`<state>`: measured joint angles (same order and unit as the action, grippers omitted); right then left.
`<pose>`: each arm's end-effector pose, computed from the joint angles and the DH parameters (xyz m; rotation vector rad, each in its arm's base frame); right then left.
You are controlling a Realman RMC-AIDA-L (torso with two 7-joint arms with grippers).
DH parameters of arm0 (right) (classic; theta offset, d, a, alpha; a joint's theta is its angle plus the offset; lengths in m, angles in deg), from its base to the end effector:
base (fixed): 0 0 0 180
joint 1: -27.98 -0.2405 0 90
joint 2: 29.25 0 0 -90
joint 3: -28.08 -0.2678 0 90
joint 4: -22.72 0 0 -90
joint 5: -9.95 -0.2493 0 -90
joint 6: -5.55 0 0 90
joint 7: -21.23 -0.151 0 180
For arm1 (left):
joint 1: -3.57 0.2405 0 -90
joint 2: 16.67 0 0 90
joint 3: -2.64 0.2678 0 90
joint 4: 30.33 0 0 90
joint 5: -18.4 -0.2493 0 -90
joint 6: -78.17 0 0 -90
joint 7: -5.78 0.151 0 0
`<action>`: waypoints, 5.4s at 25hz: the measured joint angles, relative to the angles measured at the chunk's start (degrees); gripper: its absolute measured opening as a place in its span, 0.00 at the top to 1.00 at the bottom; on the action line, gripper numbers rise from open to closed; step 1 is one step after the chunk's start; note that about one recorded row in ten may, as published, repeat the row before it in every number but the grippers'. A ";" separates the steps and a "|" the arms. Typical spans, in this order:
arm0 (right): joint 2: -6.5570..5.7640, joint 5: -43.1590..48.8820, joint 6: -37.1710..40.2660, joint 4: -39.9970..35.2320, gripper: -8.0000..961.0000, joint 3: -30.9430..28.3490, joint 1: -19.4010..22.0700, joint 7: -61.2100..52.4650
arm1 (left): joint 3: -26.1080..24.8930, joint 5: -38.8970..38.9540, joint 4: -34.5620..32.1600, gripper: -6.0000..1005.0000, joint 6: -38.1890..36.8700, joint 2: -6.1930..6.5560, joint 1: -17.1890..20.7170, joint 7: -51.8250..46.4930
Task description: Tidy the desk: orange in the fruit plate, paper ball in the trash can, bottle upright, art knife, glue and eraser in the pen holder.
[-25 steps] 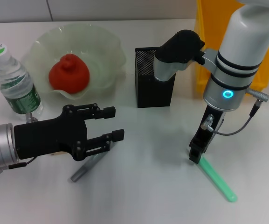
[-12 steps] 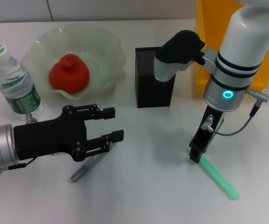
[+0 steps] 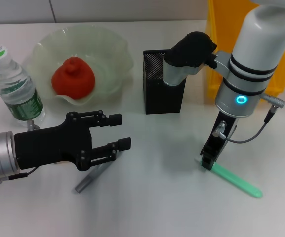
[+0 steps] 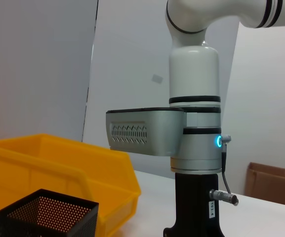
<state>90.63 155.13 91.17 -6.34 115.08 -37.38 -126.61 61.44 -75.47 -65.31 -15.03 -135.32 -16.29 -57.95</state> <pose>0.1623 0.4093 -0.1100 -2.7123 1.0029 -1.0768 -0.2969 0.3081 -0.0392 -2.7666 -0.3813 -0.9262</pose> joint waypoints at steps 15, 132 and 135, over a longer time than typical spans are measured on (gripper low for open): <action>-0.19 -1.19 3.25 -11.28 0.80 -0.62 5.10 -0.68 | 0.00 0.00 0.09 0.43 0.03 0.00 0.18 0.00; -0.63 -61.45 9.05 1.23 0.52 -26.64 44.01 96.39 | 1.31 15.39 4.39 0.44 -2.70 -0.12 0.71 8.16; -0.63 -59.72 8.53 3.47 0.50 -26.63 44.02 97.34 | 1.35 15.51 4.39 0.44 -2.70 -0.11 0.71 8.21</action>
<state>90.00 95.41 99.70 -2.88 88.45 6.64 -29.27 62.79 -59.97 -60.92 -17.74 -135.43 -15.58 -49.73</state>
